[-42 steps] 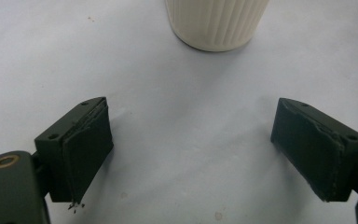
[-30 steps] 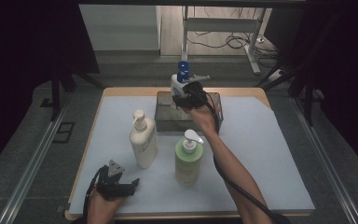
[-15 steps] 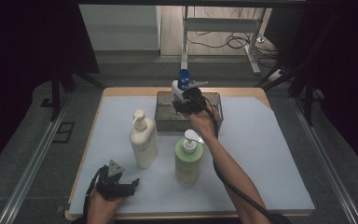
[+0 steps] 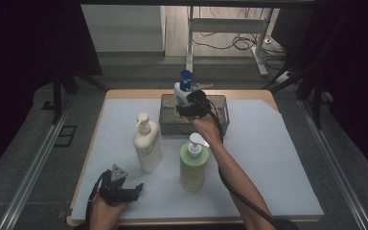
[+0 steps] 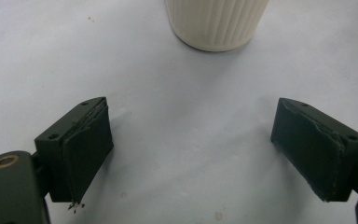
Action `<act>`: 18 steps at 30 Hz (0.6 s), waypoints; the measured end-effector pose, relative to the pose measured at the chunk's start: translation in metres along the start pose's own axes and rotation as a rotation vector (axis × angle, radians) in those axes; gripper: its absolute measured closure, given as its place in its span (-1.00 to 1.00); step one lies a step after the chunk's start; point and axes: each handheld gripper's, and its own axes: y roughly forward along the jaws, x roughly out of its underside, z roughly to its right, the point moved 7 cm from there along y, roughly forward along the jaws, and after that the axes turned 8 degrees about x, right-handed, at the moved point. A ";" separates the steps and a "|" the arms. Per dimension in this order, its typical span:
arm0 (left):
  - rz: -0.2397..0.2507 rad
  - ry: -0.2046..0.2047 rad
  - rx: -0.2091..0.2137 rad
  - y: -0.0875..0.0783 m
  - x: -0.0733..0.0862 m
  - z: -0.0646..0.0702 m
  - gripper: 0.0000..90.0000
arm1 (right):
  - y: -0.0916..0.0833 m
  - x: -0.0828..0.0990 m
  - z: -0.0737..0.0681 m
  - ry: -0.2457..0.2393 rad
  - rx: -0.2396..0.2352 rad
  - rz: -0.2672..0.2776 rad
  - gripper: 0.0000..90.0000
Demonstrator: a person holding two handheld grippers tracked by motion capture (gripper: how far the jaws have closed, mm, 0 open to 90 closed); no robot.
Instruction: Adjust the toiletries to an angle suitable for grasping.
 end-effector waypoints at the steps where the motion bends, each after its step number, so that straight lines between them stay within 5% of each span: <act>1: 0.000 0.000 0.000 0.000 0.000 0.000 -0.74 | 0.000 0.003 0.001 -0.001 -0.005 -0.010 -0.20; 18: 0.000 0.000 -0.001 0.000 0.000 0.000 -0.74 | -0.025 0.016 0.007 -0.014 -0.052 -0.002 -0.11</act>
